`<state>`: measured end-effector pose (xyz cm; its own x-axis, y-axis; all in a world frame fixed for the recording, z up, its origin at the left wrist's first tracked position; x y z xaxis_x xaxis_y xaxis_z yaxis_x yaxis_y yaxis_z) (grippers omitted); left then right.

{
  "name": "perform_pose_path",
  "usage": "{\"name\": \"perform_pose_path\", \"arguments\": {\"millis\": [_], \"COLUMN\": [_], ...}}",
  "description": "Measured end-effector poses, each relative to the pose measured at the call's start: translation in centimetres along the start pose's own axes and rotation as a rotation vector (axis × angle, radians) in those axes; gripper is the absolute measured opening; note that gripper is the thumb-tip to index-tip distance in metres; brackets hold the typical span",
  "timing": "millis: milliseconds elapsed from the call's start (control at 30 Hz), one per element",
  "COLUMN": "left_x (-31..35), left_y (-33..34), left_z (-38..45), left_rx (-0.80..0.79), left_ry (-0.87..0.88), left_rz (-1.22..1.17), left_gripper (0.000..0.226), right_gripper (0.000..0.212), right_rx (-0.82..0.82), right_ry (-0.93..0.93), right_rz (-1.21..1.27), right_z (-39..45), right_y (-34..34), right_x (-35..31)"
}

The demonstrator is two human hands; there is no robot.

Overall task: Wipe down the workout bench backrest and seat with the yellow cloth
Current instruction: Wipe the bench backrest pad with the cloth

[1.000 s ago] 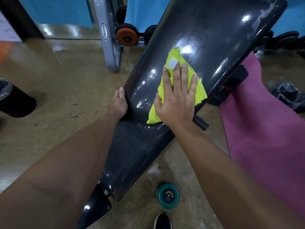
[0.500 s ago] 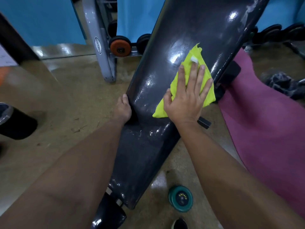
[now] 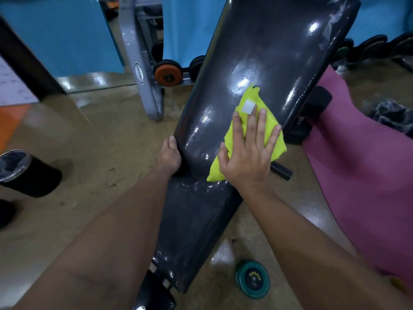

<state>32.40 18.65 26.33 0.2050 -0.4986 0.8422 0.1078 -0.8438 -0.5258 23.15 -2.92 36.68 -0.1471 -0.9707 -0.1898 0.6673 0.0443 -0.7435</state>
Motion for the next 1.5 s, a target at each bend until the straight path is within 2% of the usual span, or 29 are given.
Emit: {"name": "perform_pose_path", "arguments": {"millis": [100, 267, 467, 633, 833, 1000, 1200, 1267, 1400, 1433, 1500], "left_x": [-0.3, -0.6, -0.8, -1.0, -0.7, -0.7, -0.6, -0.7, -0.9, -1.1, -1.1], "left_y": [0.0, 0.1, 0.1, 0.1, -0.1, -0.1, -0.1, -0.2, 0.0, 0.1, 0.1], "left_z": [0.1, 0.1, 0.1, 0.0, 0.0, 0.0, 0.0, 0.1, 0.1, 0.1, 0.2], "left_rx": [-0.001, 0.017, 0.067, 0.089, 0.067, 0.045, 0.007, -0.003, -0.005, -0.006, -0.006], "left_ry": [-0.010, 0.003, 0.030, 0.057, 0.047, 0.052, 0.022, 0.022, 0.033, 0.032, 0.038], "left_rz": [-0.013, -0.027, -0.072, -0.039, -0.010, -0.010, -0.036, -0.031, -0.042, -0.043, -0.062], "left_gripper": [0.051, 0.054, 0.051, 0.050, 0.051, 0.051, 0.050, 0.049, 0.050, 0.049, 0.048], "right_gripper": [0.071, 0.074, 0.073, 0.074, 0.072, 0.077, 0.073, 0.073, 0.078, 0.079, 0.077], "right_rx": [0.037, 0.034, 0.026, 0.051, 0.034, 0.055, -0.017, 0.017, 0.046, 0.029, -0.023], "right_ry": [-0.024, 0.167, 0.068, 0.189, 0.020, 0.202, -0.014, 0.030, 0.282, 0.281, 0.145], "right_rz": [0.015, 0.033, -0.002, -0.006, -0.021, -0.040, -0.060, -0.057, -0.039, -0.057, -0.076], "right_z": [-0.7, 1.2, 0.5, 2.3, 0.7, 3.1, -0.8, -0.5, 1.7, 1.5, 0.1], "right_y": [0.1, -0.2, 0.4, 0.0, 0.0, -0.6, 0.6, 0.2, -0.4, -0.3, 0.4], "right_x": [1.0, 0.8, -0.1, -0.6, -0.6, 0.4, -0.7, 0.5, 1.1, 0.4, -1.3]}}
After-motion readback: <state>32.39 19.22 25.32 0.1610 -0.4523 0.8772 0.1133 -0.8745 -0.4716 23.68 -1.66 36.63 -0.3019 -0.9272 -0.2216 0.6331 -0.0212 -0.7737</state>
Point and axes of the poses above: each hand's wrist, its own z-axis towards the middle knuckle, its own y-axis out of the palm, x = y × z, the point moved 8 cm from there along z, towards the middle knuckle, and after that the axes turned 6 degrees about y, right-handed, at the moved point
